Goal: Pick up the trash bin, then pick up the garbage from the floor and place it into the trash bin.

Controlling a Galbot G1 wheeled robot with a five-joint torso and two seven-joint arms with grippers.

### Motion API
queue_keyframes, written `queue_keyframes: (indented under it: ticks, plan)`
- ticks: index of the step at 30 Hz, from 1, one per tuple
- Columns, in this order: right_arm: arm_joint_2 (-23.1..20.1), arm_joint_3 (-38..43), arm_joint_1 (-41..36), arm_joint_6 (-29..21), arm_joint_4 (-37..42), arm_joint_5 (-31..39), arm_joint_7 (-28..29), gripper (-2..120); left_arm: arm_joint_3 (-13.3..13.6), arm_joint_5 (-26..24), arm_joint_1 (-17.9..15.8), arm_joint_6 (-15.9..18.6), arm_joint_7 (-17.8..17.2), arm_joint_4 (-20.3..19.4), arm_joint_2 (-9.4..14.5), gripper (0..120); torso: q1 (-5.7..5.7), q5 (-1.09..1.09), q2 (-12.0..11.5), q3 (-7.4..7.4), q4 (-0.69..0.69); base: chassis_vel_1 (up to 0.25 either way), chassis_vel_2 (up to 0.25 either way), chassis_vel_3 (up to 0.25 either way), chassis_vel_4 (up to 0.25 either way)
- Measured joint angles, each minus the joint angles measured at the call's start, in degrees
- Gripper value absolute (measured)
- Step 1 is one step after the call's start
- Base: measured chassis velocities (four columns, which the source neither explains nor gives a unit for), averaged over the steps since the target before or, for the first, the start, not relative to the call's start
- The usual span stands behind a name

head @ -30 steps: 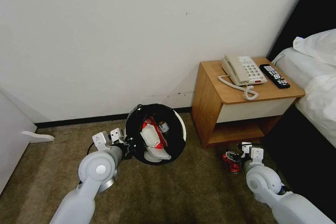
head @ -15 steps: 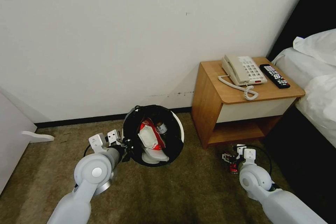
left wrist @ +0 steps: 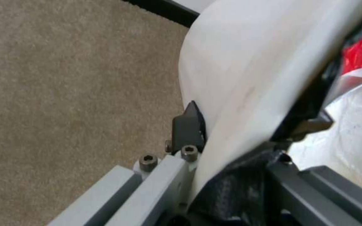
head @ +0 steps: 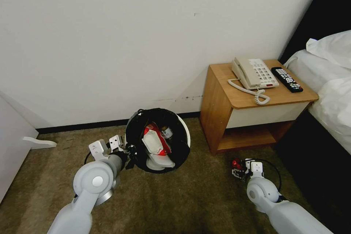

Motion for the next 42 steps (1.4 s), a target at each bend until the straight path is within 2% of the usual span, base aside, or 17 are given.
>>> queue_keyframes:
  ticks: [6,13,25,42]
  plan:
    - [1.51,-0.96,2.04,0.02,-2.56,-0.69,-1.3,100,-0.42,-0.02,-0.32,0.06,0.29,0.56,0.16,0,0.0,0.0,0.0,0.0,0.01,0.0,0.0,0.0,0.0]
    - [2.6,-0.34,2.91,0.81,-6.58,-1.81,-2.72,100,1.3,-0.63,-3.2,0.09,0.53,2.93,0.05,0,0.0,-0.01,0.0,0.0,-0.01,0.0,0.0,0.0,0.0]
    - [5.55,0.4,4.32,2.57,-14.35,-4.34,-6.5,100,1.91,-1.19,-5.7,0.24,0.98,5.66,0.01,0,0.0,0.0,0.0,0.0,0.0,0.0,0.0,0.0,0.0]
    - [9.57,0.54,5.93,4.56,-18.89,-7.51,-9.35,100,1.72,-1.06,-6.4,0.24,1.22,7.3,-0.13,0,-0.01,-0.11,0.04,-0.02,-0.07,0.0,0.0,0.0,0.0]
